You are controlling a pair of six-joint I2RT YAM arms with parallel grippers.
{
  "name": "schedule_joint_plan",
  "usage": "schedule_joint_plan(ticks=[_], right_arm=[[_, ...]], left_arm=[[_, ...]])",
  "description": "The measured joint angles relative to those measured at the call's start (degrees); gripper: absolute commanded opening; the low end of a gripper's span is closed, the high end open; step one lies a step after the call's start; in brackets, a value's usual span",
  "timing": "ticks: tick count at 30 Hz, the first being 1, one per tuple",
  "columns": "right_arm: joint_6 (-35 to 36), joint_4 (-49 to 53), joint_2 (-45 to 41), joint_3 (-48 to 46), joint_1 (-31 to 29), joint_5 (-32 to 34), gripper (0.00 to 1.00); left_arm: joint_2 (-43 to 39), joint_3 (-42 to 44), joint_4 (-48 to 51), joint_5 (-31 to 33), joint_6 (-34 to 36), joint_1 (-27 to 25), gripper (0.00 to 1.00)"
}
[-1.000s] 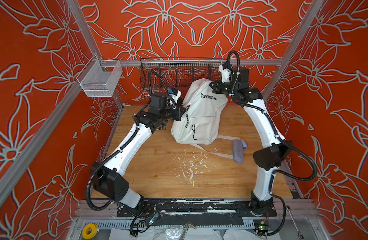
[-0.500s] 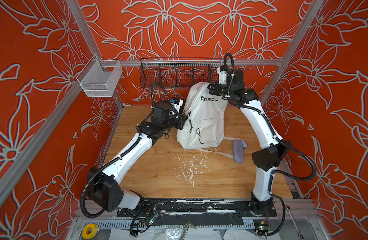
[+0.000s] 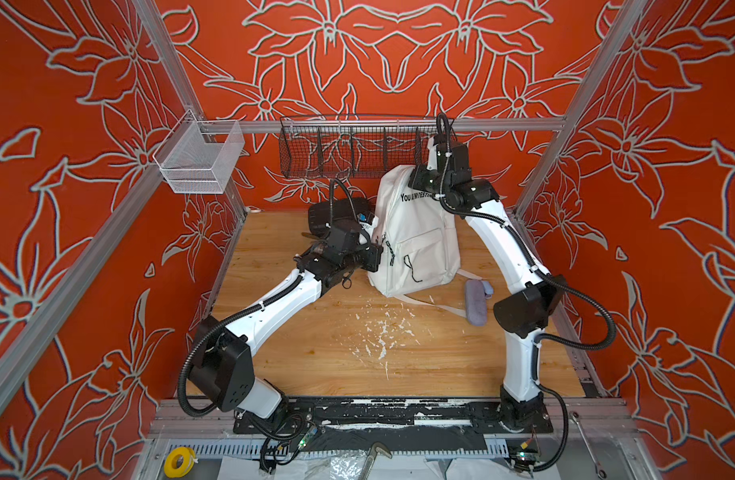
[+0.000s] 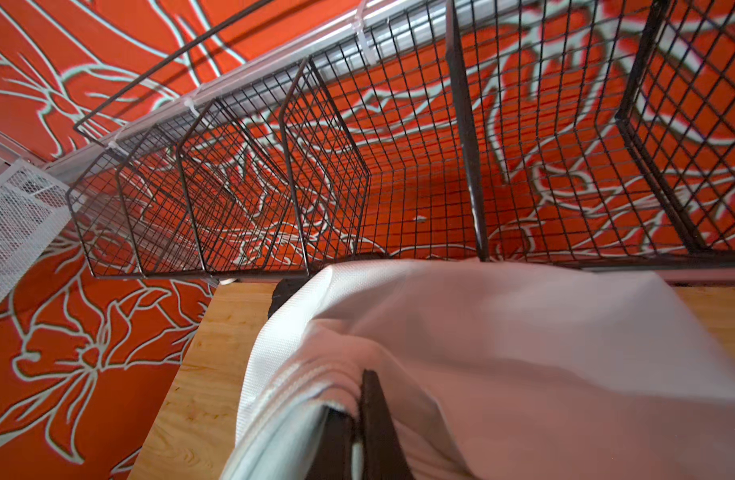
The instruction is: Pack the student bag
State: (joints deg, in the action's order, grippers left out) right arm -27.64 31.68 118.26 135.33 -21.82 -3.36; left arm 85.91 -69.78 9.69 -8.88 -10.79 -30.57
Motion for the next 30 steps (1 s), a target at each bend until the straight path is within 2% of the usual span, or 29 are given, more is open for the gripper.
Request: schedule_joint_plan(ticks=[3, 7, 9, 10, 14, 19, 26, 30], right_arm=[[2.4, -2.8, 3.1, 3.3, 0.7, -3.8, 0.00], [7.7, -3.2, 4.8, 5.5, 2.0, -9.8, 0.00], [10.2, -4.8, 3.6, 2.9, 2.0, -12.7, 0.00], [11.7, -6.3, 2.4, 0.4, 2.0, -14.3, 0.00], [17.4, -8.4, 0.1, -4.9, 1.9, -20.2, 0.00], [22.4, -7.0, 0.0, -5.0, 1.9, -28.5, 0.00], [27.8, -1.6, 0.1, -4.0, 0.7, -36.3, 0.00], [29.0, 0.9, 0.1, -3.9, -0.5, -38.9, 0.00]], left_arm=[[-0.5, 0.2, 4.3, 1.3, 1.2, -1.0, 0.34], [-3.2, -0.9, 9.7, 3.7, 3.8, -0.9, 0.59], [-5.9, -1.8, 11.0, 4.1, 4.9, 0.3, 0.67], [-7.6, -2.1, 11.3, 4.3, 5.3, 0.9, 0.75], [-13.5, -2.6, 11.3, 6.0, 6.2, 3.8, 0.96], [-14.8, -4.7, 10.8, 6.7, 10.8, 7.0, 0.97], [-4.4, -10.2, 8.9, 4.9, 13.9, 7.9, 1.00], [1.1, -11.6, 8.4, 4.2, 12.4, 9.4, 0.90]])
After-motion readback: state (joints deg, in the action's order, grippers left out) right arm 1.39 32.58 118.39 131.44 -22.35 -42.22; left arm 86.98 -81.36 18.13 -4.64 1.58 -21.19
